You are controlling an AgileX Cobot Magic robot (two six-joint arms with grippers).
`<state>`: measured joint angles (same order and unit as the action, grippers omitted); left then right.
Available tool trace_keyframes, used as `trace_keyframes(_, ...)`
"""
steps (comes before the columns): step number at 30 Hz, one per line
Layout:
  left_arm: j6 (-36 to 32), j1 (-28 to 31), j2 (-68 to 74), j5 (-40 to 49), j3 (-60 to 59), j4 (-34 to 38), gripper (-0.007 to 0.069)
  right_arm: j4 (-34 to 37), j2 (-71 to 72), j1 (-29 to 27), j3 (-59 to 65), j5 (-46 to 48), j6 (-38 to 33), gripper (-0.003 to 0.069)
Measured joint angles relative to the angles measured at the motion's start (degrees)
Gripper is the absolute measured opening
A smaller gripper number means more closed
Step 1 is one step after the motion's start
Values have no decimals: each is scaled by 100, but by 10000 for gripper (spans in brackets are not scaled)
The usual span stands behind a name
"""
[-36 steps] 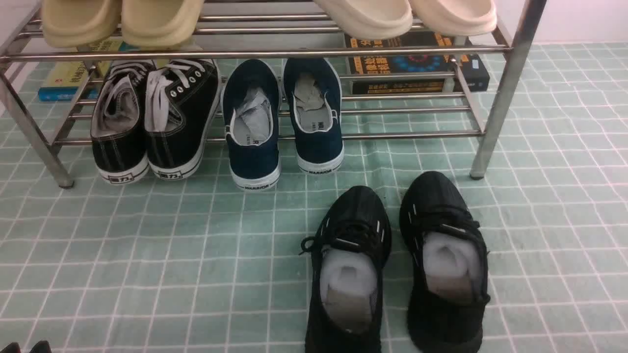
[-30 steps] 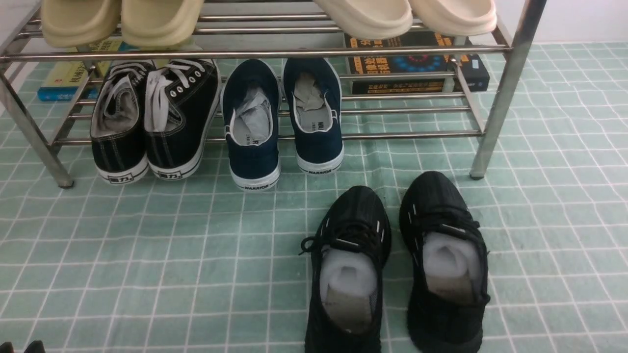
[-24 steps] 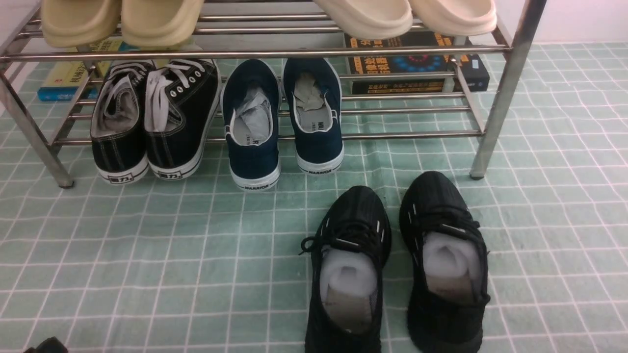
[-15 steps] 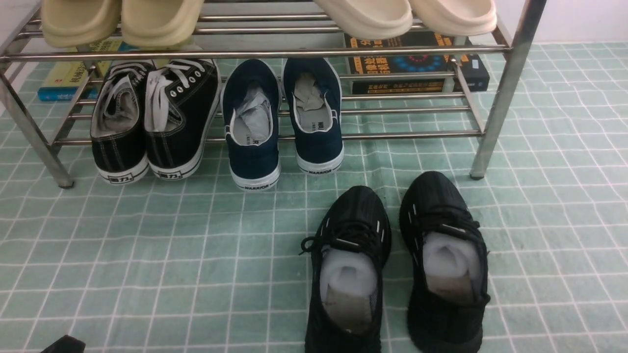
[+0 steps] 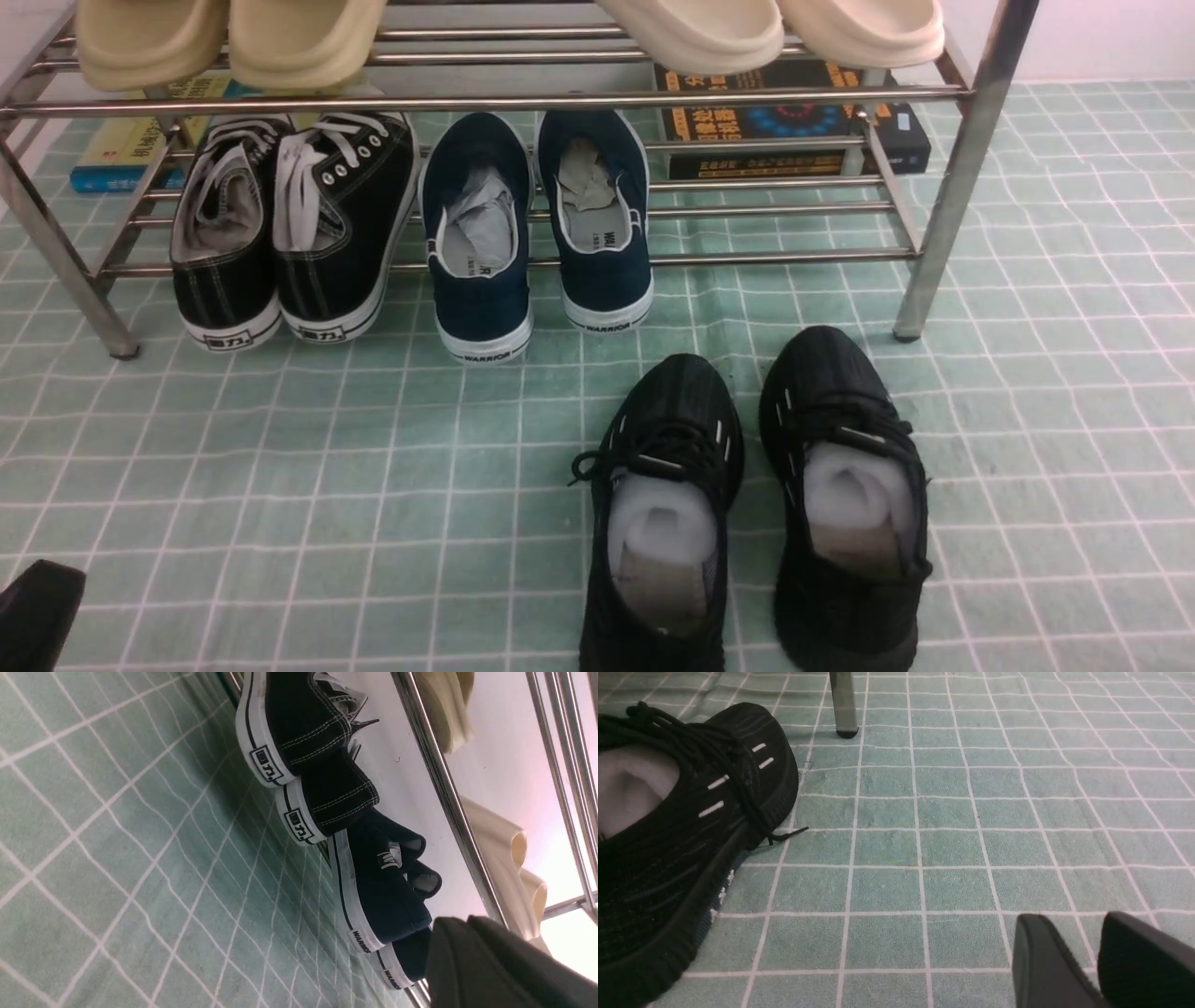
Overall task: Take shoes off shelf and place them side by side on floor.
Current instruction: 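Grasp the leftmost shoe on the bottom shelf of the shoe rack with the left gripper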
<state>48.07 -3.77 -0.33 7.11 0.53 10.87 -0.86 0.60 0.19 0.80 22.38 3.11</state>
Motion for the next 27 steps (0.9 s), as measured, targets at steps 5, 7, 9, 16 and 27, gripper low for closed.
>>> trace_keyframes(5, -360, 0, 770, 1043, 911, -162, 1, 0, 0, 0, 0, 0, 0, 219)
trace_keyframes(7, -479, 0, 1297, 1456, 1368, -347, 1, 0, 0, 0, 0, 0, 0, 222)
trace_keyframes(9, -545, 0, 1817, 1713, 1791, -604, 3, 0, 0, 0, 0, 0, 0, 225)
trace_keyframes(16, -570, 0, 3827, 1883, 3112, -1926, 118, 0, 0, 0, 0, 0, 0, 234)
trace_keyframes(27, -570, 0, 7516, 2109, 5629, -3107, 501, 0, 0, 0, 0, 0, 0, 237)
